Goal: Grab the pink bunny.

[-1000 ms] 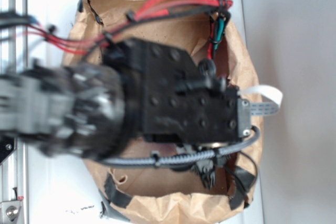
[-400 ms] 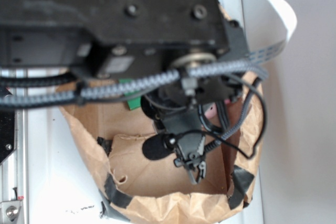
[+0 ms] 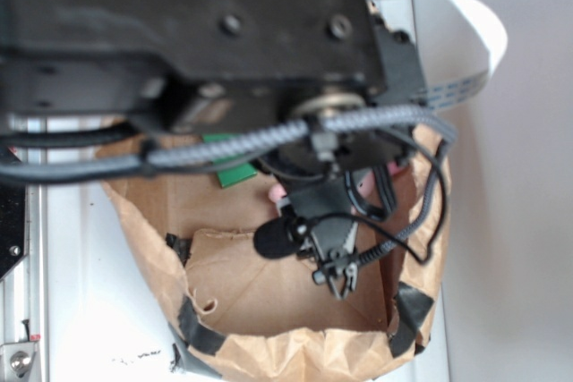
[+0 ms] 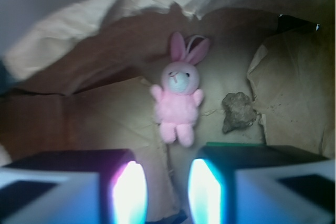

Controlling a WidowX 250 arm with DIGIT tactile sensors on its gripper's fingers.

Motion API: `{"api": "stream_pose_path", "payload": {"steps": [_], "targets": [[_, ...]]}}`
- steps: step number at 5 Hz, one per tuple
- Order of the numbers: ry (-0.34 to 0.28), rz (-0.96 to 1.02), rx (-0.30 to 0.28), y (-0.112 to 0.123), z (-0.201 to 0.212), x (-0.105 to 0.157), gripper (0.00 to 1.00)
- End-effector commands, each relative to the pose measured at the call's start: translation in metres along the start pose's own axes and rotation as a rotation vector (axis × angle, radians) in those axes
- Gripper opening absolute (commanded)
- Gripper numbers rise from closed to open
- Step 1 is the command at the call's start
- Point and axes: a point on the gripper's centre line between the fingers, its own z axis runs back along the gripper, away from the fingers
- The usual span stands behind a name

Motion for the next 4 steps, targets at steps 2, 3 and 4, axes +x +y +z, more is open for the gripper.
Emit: {"api": "stream_pose_path", "payload": {"steps": [2,3,4], "targets": [[-0.044,-0.054,0.025,0.002,-0.043,0.009,1.00],[-0.045,-0.071,0.031,-0.006,-0.056,0.007,1.00],[-0.050,-0.081,0.025,-0.015,-0.074,0.006,1.00]]}}
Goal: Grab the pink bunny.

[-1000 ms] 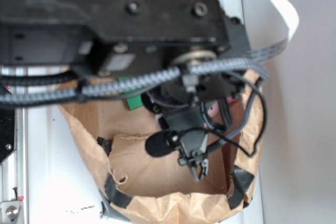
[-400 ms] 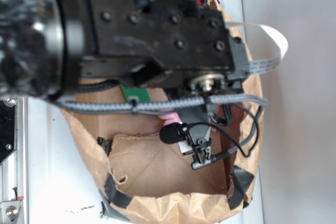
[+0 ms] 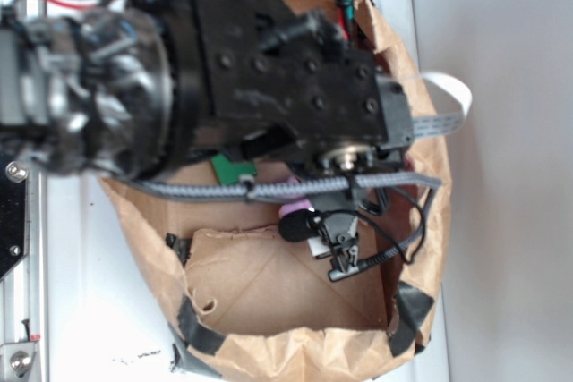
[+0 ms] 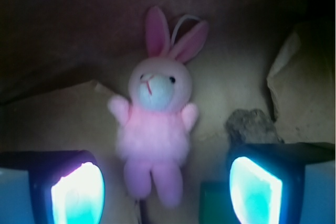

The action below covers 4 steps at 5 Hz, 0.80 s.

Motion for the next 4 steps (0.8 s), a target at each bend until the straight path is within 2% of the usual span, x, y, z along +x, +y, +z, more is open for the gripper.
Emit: {"api": "stream_pose_path", "payload": {"steps": [1,2,4], "targets": [[-0.030,-0.041,-0.033,-0.020,-0.024,0.004,1.00],[-0.019,-0.048,-0.055,-0.026,-0.034,0.003,1.00],[-0.021,-0.056,-0.061,-0.031,-0.043,0.004,1.00]]}}
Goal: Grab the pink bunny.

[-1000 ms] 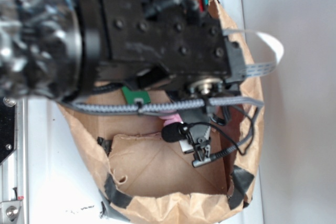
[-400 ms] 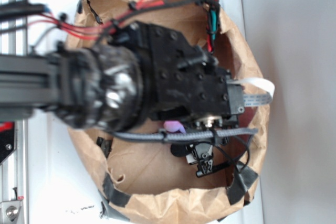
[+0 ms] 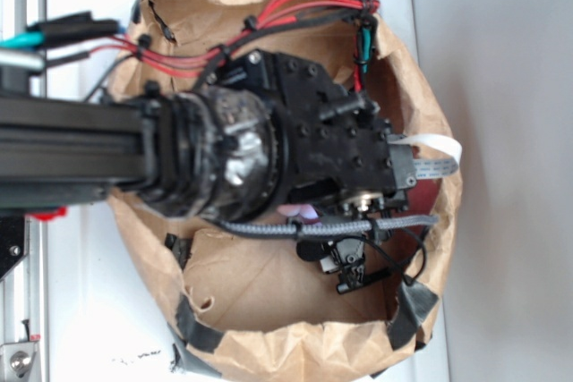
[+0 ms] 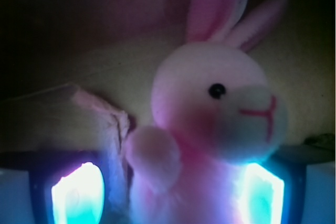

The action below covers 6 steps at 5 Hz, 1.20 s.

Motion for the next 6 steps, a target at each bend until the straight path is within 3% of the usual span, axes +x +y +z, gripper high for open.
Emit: {"api": "stream_pose_path", "payload": {"steps": [1,3,4,6], "targets": [[-0.053,-0.048,-0.022,-0.012,0.010,0.009,1.00],[-0.047,-0.053,-0.018,-0.013,0.006,0.010,1.00],[-0.057,-0.043,-0.006,-0.014,0.002,0.009,0.00],[-0.098,-0.059,-0.020,-0.012,0.015,0.006,0.00]]}}
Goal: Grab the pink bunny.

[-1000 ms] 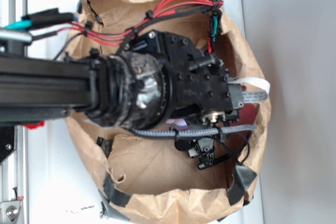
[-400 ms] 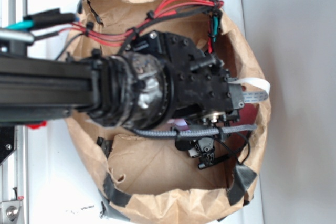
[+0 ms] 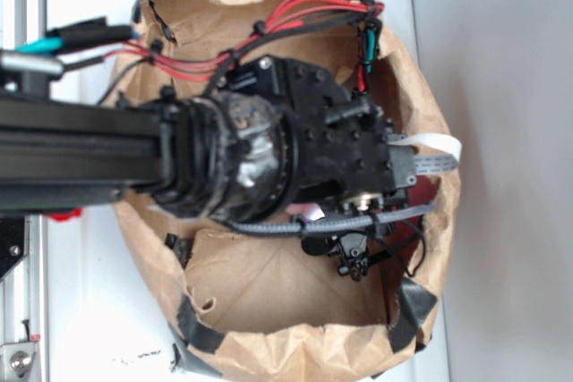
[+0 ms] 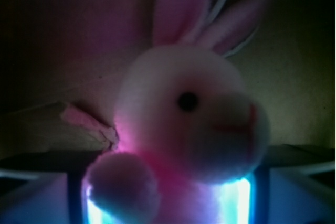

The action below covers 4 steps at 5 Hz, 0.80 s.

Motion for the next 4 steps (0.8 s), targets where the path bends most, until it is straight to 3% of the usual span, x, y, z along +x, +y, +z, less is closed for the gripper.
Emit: {"api": "stream_pose_path", "payload": {"steps": [1,3,4], "targets": [[-0.056,-0.075,-0.050,-0.012,0.033,-0.001,0.00],[0.019,-0.080,-0.127,-0.012,0.097,-0.009,0.00],[0.022,-0.080,-0.137,-0.020,0.122,-0.010,0.00]]}}
